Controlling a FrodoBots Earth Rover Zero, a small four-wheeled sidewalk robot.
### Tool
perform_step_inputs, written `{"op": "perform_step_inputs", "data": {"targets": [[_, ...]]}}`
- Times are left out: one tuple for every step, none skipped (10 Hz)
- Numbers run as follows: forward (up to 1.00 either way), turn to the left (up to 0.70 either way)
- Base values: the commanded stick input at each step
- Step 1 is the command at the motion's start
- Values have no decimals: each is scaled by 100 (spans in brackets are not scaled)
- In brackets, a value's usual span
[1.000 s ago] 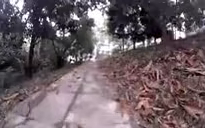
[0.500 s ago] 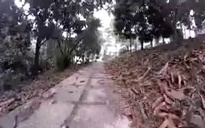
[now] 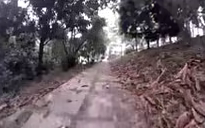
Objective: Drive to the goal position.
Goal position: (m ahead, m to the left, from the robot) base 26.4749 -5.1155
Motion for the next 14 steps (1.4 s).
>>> {"op": "perform_step_inputs", "data": {"targets": [[70,0],[70,0],[70,0],[70,0],[70,0],[70,0],[70,0],[70,0],[70,0],[70,0],[70,0],[70,0],[70,0],[70,0]]}}
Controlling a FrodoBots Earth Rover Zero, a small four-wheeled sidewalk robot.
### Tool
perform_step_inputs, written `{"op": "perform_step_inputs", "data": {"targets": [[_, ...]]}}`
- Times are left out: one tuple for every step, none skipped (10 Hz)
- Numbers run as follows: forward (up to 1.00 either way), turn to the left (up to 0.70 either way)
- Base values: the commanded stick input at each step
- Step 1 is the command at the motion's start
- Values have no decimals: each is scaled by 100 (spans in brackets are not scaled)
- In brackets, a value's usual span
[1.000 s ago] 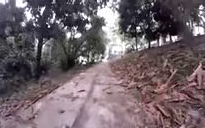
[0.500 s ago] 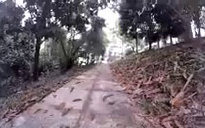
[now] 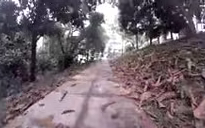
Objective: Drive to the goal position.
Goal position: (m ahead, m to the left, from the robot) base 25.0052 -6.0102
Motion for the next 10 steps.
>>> {"op": "perform_step_inputs", "data": {"targets": [[70,0],[70,0],[70,0],[70,0],[70,-5],[70,-7],[70,-4],[70,0],[70,0],[70,0]]}}
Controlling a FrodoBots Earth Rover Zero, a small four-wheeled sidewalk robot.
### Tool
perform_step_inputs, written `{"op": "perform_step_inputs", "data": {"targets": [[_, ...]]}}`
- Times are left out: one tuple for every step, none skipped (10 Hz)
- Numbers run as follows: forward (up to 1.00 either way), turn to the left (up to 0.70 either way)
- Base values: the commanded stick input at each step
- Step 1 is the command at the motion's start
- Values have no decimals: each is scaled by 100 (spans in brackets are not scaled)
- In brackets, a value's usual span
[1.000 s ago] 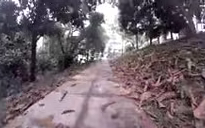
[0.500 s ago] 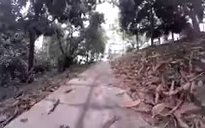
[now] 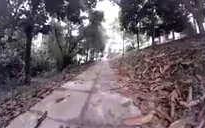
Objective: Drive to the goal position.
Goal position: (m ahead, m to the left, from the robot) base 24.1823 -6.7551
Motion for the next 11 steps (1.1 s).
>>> {"op": "perform_step_inputs", "data": {"targets": [[70,0],[70,0],[70,0],[70,-5],[70,-16],[70,-8],[70,-2],[70,-16],[70,-18],[70,-2],[70,0]]}}
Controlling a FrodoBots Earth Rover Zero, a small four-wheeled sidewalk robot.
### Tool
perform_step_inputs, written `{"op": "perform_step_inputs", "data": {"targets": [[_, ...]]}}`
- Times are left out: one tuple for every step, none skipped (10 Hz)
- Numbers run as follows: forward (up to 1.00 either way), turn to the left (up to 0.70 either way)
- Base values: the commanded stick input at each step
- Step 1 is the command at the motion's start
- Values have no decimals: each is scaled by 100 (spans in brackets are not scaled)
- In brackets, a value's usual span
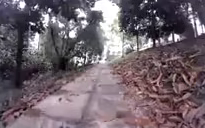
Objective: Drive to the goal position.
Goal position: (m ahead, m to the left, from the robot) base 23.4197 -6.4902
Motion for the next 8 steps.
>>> {"op": "perform_step_inputs", "data": {"targets": [[70,-1],[70,-11],[70,-17],[70,-3],[70,0],[70,-20],[70,-22],[70,-6]]}}
